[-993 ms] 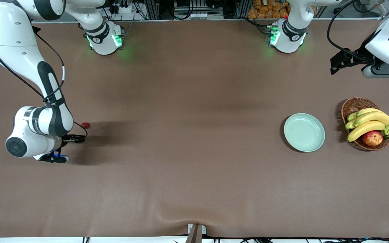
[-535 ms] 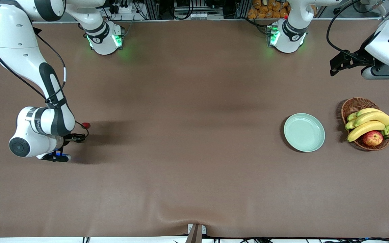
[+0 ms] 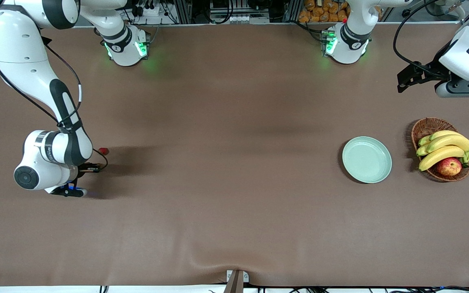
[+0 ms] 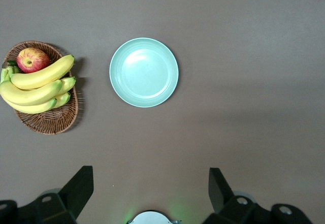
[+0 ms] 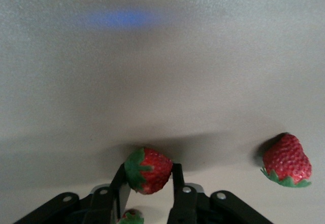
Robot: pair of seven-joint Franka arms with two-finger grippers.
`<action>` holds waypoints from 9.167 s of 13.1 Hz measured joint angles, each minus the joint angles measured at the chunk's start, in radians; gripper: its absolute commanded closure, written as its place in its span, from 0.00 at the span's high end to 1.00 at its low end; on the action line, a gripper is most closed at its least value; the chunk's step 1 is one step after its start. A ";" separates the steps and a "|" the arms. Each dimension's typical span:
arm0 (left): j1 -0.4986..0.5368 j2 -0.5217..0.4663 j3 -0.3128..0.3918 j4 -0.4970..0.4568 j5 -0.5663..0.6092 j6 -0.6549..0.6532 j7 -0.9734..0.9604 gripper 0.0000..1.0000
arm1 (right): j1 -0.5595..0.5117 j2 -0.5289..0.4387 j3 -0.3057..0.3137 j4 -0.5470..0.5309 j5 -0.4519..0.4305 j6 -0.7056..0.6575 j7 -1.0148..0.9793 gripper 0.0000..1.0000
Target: Collect all strawberries into plate
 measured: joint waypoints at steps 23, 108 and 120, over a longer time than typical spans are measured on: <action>-0.005 0.033 -0.097 -0.019 0.018 0.000 -0.008 1.00 | 0.823 0.079 0.062 0.162 0.946 0.409 0.236 0.07; -0.023 0.772 -0.426 -0.001 0.045 0.801 -0.663 1.00 | 0.497 0.035 0.026 0.021 0.868 0.362 0.166 1.00; -0.098 0.975 -0.373 0.107 0.054 1.086 -0.672 0.69 | -0.087 -0.090 0.039 -0.048 0.081 0.078 -0.295 1.00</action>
